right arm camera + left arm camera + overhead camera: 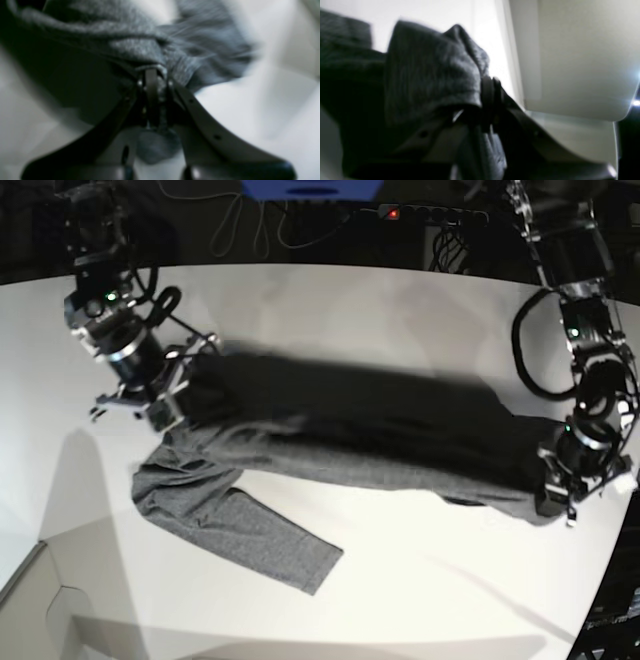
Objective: Layout the t-shirt on the table in an organized manner, then fold the t-shirt properly
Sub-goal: 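Lift the shirt with both grippers and swing it down flat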
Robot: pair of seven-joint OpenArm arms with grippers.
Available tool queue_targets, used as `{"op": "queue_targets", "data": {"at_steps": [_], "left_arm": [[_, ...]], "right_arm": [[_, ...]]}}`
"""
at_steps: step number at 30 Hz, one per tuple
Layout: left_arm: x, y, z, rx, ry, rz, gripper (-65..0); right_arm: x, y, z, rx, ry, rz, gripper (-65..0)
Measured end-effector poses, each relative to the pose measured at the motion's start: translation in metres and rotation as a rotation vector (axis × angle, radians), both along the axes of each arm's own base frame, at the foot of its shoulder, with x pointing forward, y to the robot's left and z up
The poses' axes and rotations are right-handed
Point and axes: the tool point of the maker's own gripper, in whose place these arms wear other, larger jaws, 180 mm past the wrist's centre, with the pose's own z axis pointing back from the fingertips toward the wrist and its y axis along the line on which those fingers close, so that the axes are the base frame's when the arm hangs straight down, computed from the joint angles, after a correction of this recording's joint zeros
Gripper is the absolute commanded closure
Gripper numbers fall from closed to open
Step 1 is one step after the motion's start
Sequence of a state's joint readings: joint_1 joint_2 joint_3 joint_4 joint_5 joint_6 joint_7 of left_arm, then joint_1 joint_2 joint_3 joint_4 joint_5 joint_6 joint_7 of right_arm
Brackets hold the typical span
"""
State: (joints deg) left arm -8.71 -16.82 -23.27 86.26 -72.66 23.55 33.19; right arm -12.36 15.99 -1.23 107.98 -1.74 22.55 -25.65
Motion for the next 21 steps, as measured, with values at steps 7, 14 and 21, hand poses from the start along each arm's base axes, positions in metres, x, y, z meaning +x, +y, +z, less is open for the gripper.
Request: {"op": "queue_targets", "data": {"at_steps": [7, 14, 21], "left_arm": [[0.047, -0.015, 0.032, -0.002, -0.060, -0.046, -0.2], [0.083, -0.026, 0.055, -0.019, -0.089, -0.071, -0.2], [0.121, -0.041, 0.083, -0.012, -0.104, -0.113, -0.2]], "right_arm": [[0.039, -0.009, 0.058, 0.007, -0.171, -0.035, 0.0], [0.069, -0.021, 0.104, 0.005, -0.295, -0.067, 0.0], [0.101, -0.031, 0.167, -0.045, -0.447, -0.063, 0.0]]}}
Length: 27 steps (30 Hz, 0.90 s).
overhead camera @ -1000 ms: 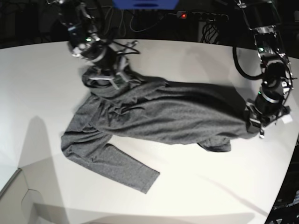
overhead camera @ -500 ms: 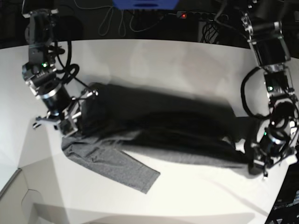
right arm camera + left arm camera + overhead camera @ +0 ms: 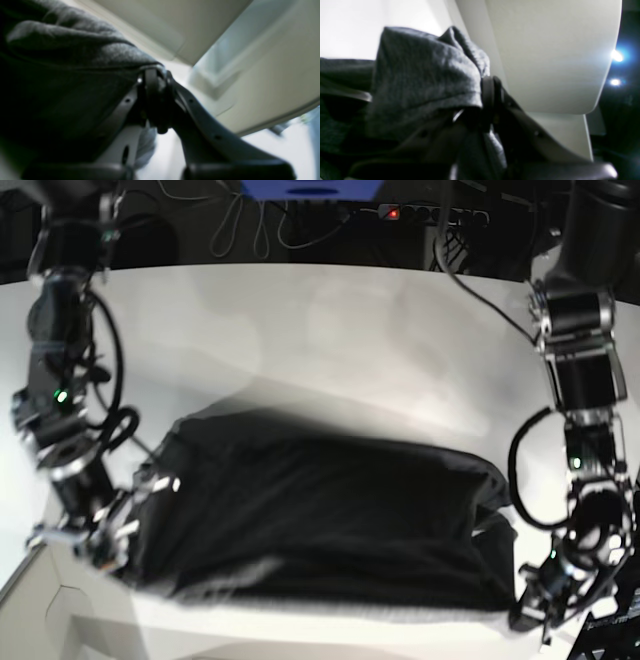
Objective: Layout the t-shirt on the table in an organized manner, then fold the t-shirt properly
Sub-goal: 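Lift the shirt with both grippers and swing it down flat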
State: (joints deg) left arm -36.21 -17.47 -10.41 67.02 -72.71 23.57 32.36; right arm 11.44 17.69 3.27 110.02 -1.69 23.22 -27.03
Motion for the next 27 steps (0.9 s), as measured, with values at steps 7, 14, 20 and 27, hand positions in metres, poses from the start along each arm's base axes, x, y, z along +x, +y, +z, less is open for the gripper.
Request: {"op": "queue_targets", "data": {"at_steps": [7, 14, 20, 27], "left_arm": [[0.044, -0.020, 0.040, -0.059, -0.018, -0.026, -0.2], [0.078, -0.029, 0.099, -0.124, -0.055, -0.034, -0.2], [0.087, -0.033, 0.161, -0.133, -0.158, -0.048, -0.2], [0.056, -0.015, 0.065, -0.079, -0.040, -0.033, -0.2]], "right_arm": [[0.051, -0.019, 0.065, 0.024, -0.121, -0.039, 0.0], [0.091, -0.048, 0.111, 0.031, -0.164, -0.086, 0.0], [0.102, -0.056, 0.158, 0.055, -0.252, -0.095, 0.0], [0.064, -0.044, 0.044, 0.007, -0.054, -0.081, 0.0]]}}
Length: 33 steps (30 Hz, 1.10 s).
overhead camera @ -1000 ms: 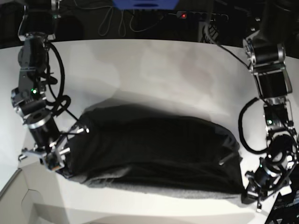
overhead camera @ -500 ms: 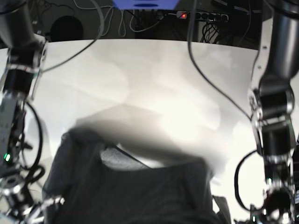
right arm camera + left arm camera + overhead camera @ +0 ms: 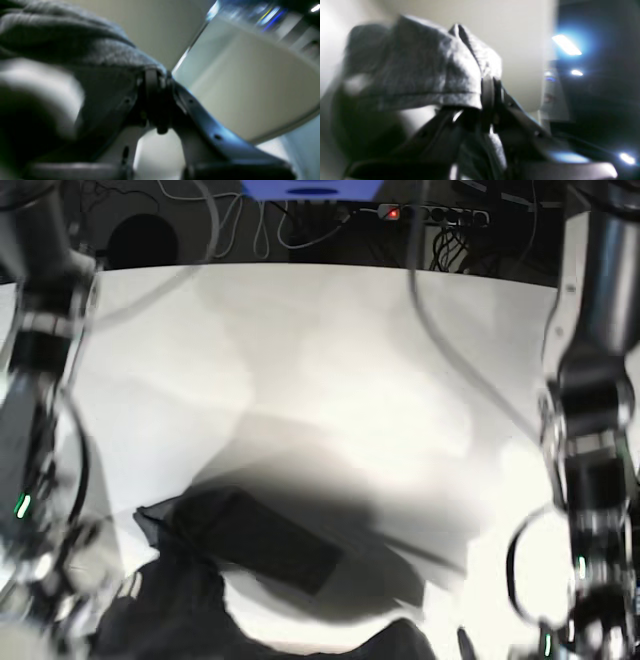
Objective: Layout the t-shirt on the table in an organized manner, then fold the t-shirt properly
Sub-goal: 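Lift the shirt with both grippers and swing it down flat, then regrasp the shirt's shoulder edge with both grippers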
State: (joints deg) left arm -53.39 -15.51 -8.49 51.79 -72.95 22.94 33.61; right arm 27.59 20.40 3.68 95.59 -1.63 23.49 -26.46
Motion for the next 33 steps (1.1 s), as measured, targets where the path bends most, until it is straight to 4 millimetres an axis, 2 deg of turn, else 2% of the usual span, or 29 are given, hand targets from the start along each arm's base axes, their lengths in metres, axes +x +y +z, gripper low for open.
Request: {"op": "queue_targets", "data": {"at_steps": [4, 6, 9, 11, 13, 16, 20, 22, 23, 26, 29, 33], "left_arm": [[-0.043, 0.015, -0.076, 0.066, 0.105, 0.017, -0.2], [-0.064, 0.025, -0.102, 0.088, 0.138, 0.036, -0.2], [-0.097, 0.030, -0.141, 0.045, 0.193, 0.036, -0.2], [-0.124, 0.024, -0.171, -0.005, 0.253, -0.002, -0.2], [-0.152, 0.029, -0.202, -0.063, 0.321, 0.006, -0.2], [-0.188, 0.036, -0.236, -0.134, 0.392, 0.035, -0.2], [-0.234, 0.030, -0.278, -0.183, 0.493, 0.051, -0.2], [-0.251, 0.028, -0.288, -0.182, 0.519, 0.049, -0.2], [-0.255, 0.027, -0.286, -0.169, 0.515, 0.044, -0.2], [-0.256, 0.012, -0.267, -0.154, 0.456, 0.010, -0.2], [-0.260, 0.005, -0.245, -0.115, 0.399, -0.020, -0.2], [-0.268, 0.003, -0.243, -0.101, 0.398, -0.024, -0.2]], "right_arm": [[-0.042, 0.018, -0.084, 0.018, 0.166, 0.032, 0.0], [-0.060, 0.026, -0.114, 0.070, 0.209, 0.043, 0.0], [-0.090, 0.025, -0.155, 0.137, 0.276, 0.021, 0.0], [-0.108, 0.024, -0.177, 0.164, 0.317, 0.001, 0.0], [-0.128, 0.026, -0.199, 0.181, 0.372, -0.007, 0.0], [-0.154, 0.029, -0.226, 0.209, 0.447, -0.022, 0.0], [-0.181, 0.030, -0.254, 0.218, 0.530, -0.032, 0.0], [-0.191, 0.027, -0.266, 0.222, 0.566, -0.041, 0.0], [-0.195, 0.023, -0.270, 0.224, 0.580, -0.054, 0.0], [-0.207, 0.008, -0.274, 0.232, 0.592, -0.104, 0.0], [-0.216, 0.005, -0.280, 0.233, 0.613, -0.119, 0.0], [-0.227, 0.010, -0.286, 0.230, 0.646, -0.091, 0.0]]}}
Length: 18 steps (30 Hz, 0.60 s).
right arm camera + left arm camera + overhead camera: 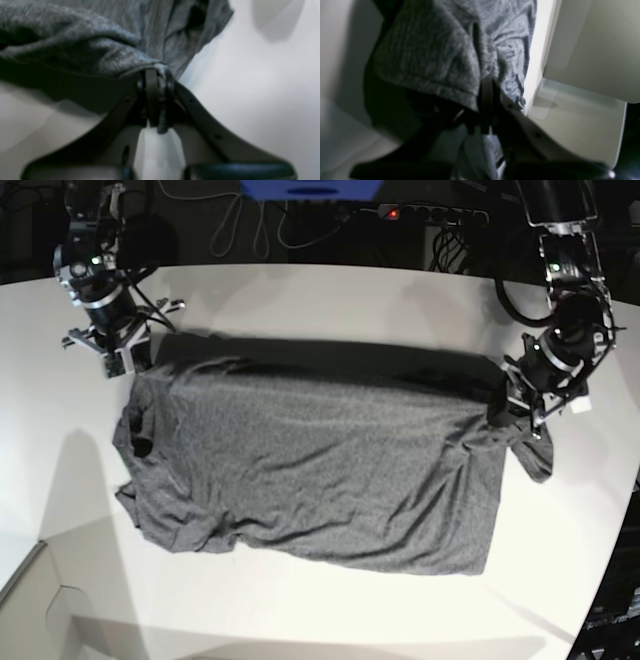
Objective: Layout the t-shirt on the table in an organized manner, then fold the t-shirt properly
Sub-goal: 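Regrasp the shirt's shoulder edge with both grippers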
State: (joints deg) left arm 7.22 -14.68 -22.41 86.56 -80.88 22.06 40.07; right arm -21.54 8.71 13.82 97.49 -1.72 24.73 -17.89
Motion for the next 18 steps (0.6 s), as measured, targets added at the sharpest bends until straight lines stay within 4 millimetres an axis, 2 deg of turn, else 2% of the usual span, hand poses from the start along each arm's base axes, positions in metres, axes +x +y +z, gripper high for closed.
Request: {"op": "queue_targets", "data": {"at_steps": [3, 5, 8, 11, 15, 18], "left_arm": [[-0.009, 0.001, -0.006, 0.006, 0.020, 0.004, -0.1], [-0.015, 0.005, -0.009, 0.001, 0.030, 0.014, -0.1], [-0.025, 0.017, 0.001, 0.017, 0.011, 0.043, -0.1], [-0.030, 0.030, 0.008, 0.039, -0.004, 0.073, -0.1], [-0.036, 0.034, 0.009, 0.048, -0.002, 0.081, -0.1], [-0.038, 0.033, 0.009, 0.048, 0.001, 0.076, -0.1]], "right_arm": [[-0.007, 0.009, -0.002, 0.012, 0.020, 0.050, 0.0], [-0.008, 0.009, -0.003, 0.011, 0.023, 0.055, -2.5], [-0.012, 0.012, 0.004, 0.008, 0.011, 0.069, -6.5], [-0.018, 0.014, 0.008, -0.001, 0.012, 0.079, -6.9], [-0.016, 0.017, 0.017, -0.004, -0.013, 0.088, -6.9], [-0.018, 0.017, 0.015, -0.003, -0.007, 0.088, -6.9]]}}
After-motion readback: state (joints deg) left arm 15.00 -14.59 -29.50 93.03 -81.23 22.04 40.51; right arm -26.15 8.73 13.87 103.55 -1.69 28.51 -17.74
